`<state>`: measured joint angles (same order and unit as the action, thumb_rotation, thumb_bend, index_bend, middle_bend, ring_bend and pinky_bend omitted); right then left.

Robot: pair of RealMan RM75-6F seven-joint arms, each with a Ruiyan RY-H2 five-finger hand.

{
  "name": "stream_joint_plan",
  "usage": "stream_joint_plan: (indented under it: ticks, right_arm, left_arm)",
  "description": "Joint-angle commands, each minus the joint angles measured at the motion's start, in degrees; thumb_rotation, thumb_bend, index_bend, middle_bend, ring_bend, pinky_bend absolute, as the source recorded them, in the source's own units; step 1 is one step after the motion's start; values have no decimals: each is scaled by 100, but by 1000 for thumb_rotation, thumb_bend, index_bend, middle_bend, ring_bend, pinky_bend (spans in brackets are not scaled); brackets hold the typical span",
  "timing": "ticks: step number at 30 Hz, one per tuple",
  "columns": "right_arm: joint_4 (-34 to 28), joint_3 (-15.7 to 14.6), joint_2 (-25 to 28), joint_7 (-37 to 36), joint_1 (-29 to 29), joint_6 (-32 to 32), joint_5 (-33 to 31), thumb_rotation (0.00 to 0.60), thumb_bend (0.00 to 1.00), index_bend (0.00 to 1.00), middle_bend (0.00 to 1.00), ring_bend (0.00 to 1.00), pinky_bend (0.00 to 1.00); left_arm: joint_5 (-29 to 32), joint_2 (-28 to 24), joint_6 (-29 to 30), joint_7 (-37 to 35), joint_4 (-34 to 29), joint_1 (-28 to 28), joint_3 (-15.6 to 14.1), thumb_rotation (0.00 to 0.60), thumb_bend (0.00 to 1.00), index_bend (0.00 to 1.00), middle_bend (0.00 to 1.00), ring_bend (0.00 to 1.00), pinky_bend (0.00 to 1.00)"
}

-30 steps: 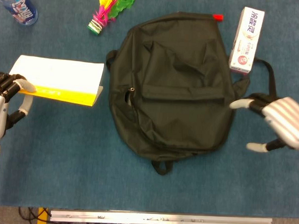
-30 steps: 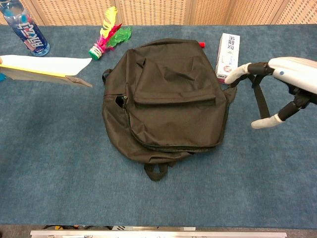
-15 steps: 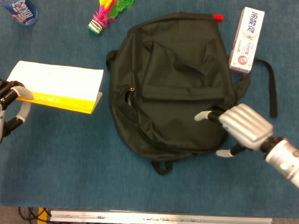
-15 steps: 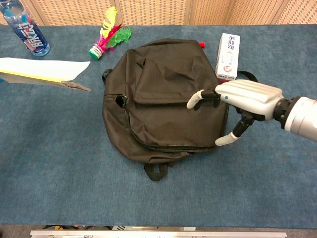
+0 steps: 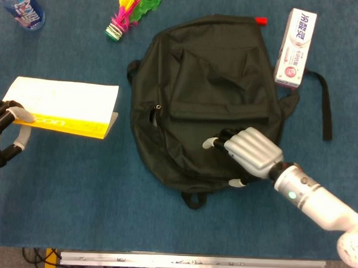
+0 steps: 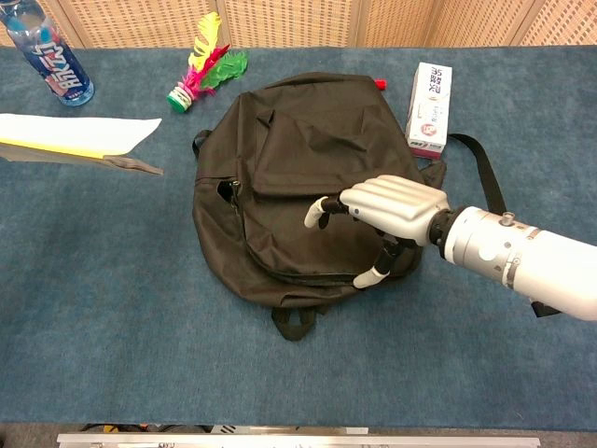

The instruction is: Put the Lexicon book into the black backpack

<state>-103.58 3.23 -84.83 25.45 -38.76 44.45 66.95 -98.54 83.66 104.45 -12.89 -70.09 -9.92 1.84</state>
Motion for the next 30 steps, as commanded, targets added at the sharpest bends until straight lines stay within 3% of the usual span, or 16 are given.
stream_joint_plan:
  ticks: [1, 9, 11, 16, 20, 23, 30]
  right_arm:
    - [167, -23, -241, 257, -141, 73, -252, 600, 0, 257, 311, 210, 318]
    - [550, 28, -646, 657, -388, 236, -856, 600, 32, 257, 311, 211, 325]
    - [605, 77, -688, 664, -445, 255, -1011, 600, 84, 257, 311, 211, 332]
    - [732, 137, -752, 663, -580, 246, -1284, 600, 321, 256, 317, 216, 371]
    - [827, 161, -823, 657, -656, 304, -1418, 600, 427, 266, 337, 246, 416]
    - [922, 139, -935, 691, -699, 391, -1453, 600, 484, 334, 378, 291, 456]
    - [927, 116, -1060, 585, -646, 706, -1228, 600, 567, 612, 517, 437, 576]
  left_arm:
    - [1, 1, -15, -24, 21, 5, 3, 600, 385, 676, 617, 531, 469]
    - [17, 0, -15, -108, 77, 35, 26, 600, 385, 675, 617, 530, 469]
    - [28, -4, -10, -123, 89, 44, 37, 600, 385, 675, 617, 531, 469]
    - [27, -11, -5, -145, 94, 55, 51, 600, 386, 676, 617, 530, 469]
    - [21, -12, -5, -141, 87, 66, 53, 600, 385, 676, 617, 530, 469]
    - [17, -14, -19, -134, 72, 66, 56, 600, 385, 675, 617, 530, 469]
    - [10, -56, 1, -121, 31, 98, 58, 600, 386, 676, 615, 527, 469]
